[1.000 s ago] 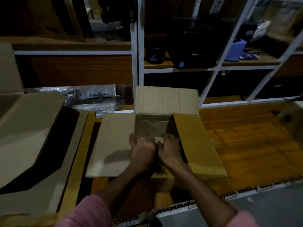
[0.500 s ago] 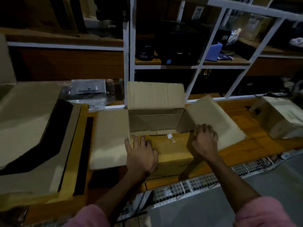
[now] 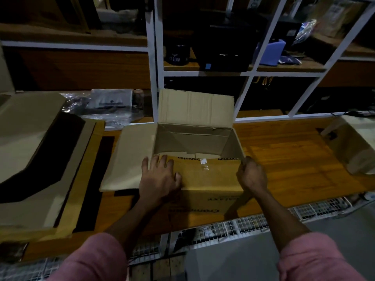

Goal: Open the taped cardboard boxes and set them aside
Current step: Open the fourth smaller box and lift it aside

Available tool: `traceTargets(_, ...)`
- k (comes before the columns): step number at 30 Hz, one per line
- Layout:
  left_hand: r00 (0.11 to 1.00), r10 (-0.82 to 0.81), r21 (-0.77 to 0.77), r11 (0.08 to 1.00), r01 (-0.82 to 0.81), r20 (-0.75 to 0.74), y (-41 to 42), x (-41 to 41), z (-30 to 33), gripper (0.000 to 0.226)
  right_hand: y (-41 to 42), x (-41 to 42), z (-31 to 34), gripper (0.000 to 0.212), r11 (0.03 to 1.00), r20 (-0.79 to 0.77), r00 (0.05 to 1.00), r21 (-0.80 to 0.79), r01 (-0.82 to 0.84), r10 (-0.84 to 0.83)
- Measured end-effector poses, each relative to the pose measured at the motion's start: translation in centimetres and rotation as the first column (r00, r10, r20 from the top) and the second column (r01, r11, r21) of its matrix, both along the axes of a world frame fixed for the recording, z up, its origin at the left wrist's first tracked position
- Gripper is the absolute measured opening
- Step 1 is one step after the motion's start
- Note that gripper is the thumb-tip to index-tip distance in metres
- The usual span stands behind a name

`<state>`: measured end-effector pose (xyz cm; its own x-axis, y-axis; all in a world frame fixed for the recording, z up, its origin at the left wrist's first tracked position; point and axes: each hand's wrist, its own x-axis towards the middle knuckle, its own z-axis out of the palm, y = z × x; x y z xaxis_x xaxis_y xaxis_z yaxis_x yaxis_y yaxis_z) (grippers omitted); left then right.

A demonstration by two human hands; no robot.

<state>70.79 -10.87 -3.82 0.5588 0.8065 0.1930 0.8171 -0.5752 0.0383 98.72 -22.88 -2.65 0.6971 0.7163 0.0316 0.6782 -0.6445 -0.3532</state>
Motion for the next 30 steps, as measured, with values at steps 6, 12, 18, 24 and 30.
traceTargets(6, 0.999, -0.012, -0.007, 1.000, 0.012, 0.045, 0.7, 0.7, 0.1, 0.058, 0.9, 0.1, 0.4, 0.020, 1.000, 0.126, 0.992, 0.004, -0.019, 0.018)
traceTargets(12, 0.999, -0.042, -0.094, 0.995, 0.042, -0.001, 0.6, 1.0, 1.6, 0.067, 3.6, -2.2, 1.6, 0.050, 0.885, 0.190, 0.866, -0.142, -0.443, 0.463)
traceTargets(18, 0.999, -0.019, -0.112, 0.993, 0.023, 0.036, 0.6, 2.0, 4.7, 0.063, 7.7, -4.5, 5.7, 0.051, 0.869, 0.015, 0.885, -0.200, -0.453, 0.465)
traceTargets(24, 0.999, -0.026, 0.007, 1.000, 0.026, -0.022, 0.8, 3.4, 12.0, 0.062, 6.5, -4.1, 12.5, 0.037, 0.837, 0.109, 0.838, 0.072, -0.543, 0.535)
traceTargets(30, 0.991, -0.082, -0.188, 0.980, 0.061, -0.107, -0.7, 3.6, 16.5, 0.029, 2.2, -5.4, 15.9, 0.030, 0.812, -0.204, 0.792, 0.029, -0.583, 0.576)
